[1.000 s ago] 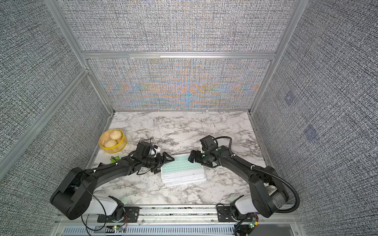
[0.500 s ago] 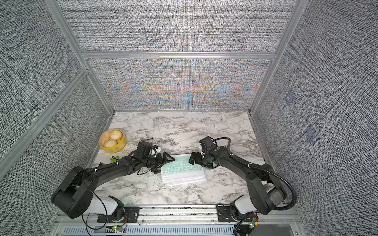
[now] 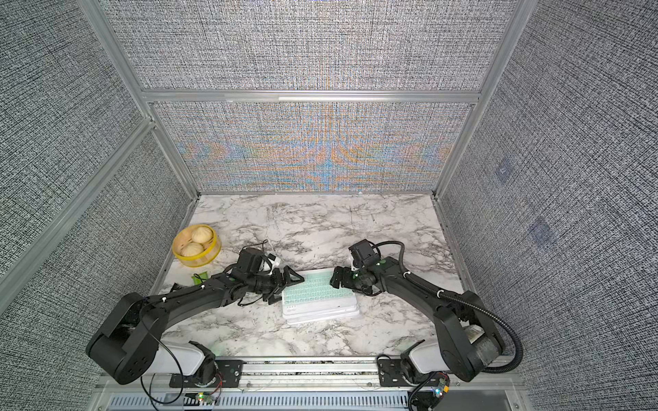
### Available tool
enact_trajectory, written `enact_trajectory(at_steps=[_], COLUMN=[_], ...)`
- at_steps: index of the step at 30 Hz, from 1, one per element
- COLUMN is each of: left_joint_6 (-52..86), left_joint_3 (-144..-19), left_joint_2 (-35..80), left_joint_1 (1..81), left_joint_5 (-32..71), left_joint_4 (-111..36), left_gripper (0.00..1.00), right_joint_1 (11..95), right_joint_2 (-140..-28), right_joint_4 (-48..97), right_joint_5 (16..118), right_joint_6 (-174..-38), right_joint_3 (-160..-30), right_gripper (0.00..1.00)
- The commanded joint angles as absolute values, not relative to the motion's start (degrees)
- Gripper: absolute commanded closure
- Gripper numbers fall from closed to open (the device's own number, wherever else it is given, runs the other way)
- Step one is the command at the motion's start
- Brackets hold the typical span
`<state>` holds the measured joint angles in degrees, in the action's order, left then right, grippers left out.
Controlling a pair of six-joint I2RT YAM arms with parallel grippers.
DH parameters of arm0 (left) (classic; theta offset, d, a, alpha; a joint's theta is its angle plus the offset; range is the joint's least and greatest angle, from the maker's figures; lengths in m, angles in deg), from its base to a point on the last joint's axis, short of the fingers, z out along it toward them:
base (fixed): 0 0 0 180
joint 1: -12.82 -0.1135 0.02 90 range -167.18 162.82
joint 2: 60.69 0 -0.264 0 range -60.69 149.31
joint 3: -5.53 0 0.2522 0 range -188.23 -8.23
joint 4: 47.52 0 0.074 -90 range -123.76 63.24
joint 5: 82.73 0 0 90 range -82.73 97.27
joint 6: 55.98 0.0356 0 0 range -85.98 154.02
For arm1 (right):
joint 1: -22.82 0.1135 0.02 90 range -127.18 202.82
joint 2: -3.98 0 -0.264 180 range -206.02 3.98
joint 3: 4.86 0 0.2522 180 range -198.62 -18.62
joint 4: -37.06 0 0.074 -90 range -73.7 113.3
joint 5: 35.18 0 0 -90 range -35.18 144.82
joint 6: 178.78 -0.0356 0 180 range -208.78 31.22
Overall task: Stack the numeric keypads
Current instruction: Place the numeric keypad at the numeric keypad.
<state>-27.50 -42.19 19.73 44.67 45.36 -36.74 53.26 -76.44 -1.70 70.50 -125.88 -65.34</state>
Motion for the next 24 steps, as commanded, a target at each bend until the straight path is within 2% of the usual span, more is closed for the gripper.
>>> enact_trajectory(at_steps=[1, 13, 24], left_joint_6=[-27.55, -28.50, -28.31], left_joint_3=[-42.01, -40.67, -42.67], left_joint_2=[19.15, 16.95, 14.72], left_joint_1=[44.81, 44.83, 44.81], left_joint_5=[45.40, 42.68, 35.30], left_joint_4=[-37.28, -35.64, -21.31], left_gripper=[0.04, 0.04, 0.03], right_joint_1=[53.41, 53.57, 53.57], right_joint_2=[-76.78, -76.75, -77.20], right_joint_4=[-2.15, -2.28, -2.72], right_joint_5=[70.97, 71.33, 71.44], right_joint_6=[-126.05, -125.37, -125.22], right_joint_3=[-65.11, -65.29, -65.29], right_gripper=[0.04, 0.04, 0.04])
